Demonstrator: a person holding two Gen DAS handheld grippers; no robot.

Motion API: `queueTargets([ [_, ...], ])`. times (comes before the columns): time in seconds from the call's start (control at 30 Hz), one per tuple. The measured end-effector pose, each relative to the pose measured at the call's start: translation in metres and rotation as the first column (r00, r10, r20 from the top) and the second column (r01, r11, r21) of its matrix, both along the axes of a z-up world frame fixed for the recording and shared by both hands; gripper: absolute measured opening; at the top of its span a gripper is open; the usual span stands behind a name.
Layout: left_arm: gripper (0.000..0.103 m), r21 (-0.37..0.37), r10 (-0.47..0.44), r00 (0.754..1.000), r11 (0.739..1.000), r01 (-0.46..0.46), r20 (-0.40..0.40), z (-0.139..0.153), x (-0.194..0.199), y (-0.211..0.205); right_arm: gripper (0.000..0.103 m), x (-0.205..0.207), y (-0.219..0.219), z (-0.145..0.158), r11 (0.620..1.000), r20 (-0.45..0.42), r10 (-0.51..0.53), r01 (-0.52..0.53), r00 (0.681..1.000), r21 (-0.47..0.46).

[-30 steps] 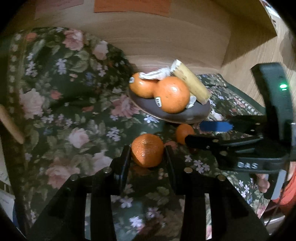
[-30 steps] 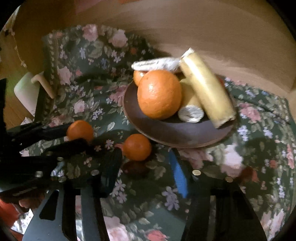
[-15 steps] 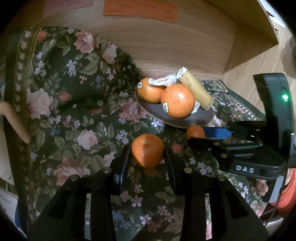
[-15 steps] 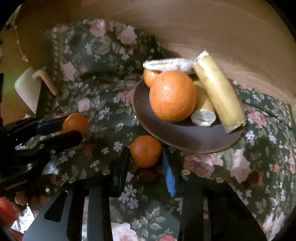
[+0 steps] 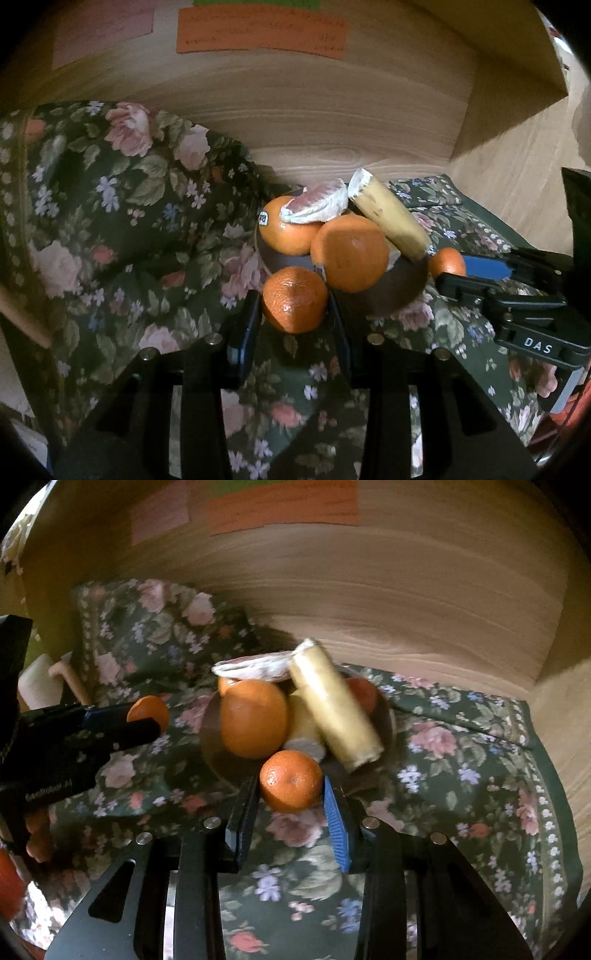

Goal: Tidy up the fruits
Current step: 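Lower both small oranges onto the plate and open both tools, then move the right tool down to the small dark red fruit on the cloth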

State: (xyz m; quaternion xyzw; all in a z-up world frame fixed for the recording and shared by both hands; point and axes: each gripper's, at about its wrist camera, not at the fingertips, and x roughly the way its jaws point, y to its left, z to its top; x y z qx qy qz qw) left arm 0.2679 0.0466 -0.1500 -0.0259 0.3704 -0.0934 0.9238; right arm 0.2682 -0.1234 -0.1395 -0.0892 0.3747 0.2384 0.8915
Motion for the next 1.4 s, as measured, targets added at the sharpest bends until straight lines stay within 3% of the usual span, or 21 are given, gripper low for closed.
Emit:
queueTargets([
  [0.27, 0.037, 0.000, -0.011, 0.998, 1.000, 0.011, -0.058, -0.010, 0.036, -0.008, 0.032, 0.019, 0.007, -0.016, 0.999, -0.052, 0.034, -0.035, 0.998, -0.023],
  [0.77, 0.040, 0.060, -0.020, 0.999, 0.998, 0.022, -0.035, -0.017, 0.049, -0.017, 0.033, 0.032, 0.016, -0.035, 0.997, -0.081, 0.051, -0.055, 0.995, -0.054],
  [0.83, 0.045, 0.056, -0.020, 0.999, 0.998, 0.022, -0.041, -0.016, 0.049, -0.016, 0.042, 0.032, 0.018, -0.035, 0.997, -0.089, 0.056, -0.061, 0.994, -0.052],
  [0.93, 0.059, 0.067, 0.000, 1.000, 0.998, 0.002, -0.028, -0.015, 0.044, -0.015, 0.054, 0.028, 0.015, -0.030, 0.998, -0.072, 0.055, -0.058, 0.996, -0.039],
  [1.4, 0.059, 0.034, -0.025, 0.999, 0.999, 0.025, -0.022, 0.004, -0.006, -0.022, 0.054, -0.008, -0.034, 0.011, 1.000, 0.037, -0.015, 0.015, 0.999, 0.013],
])
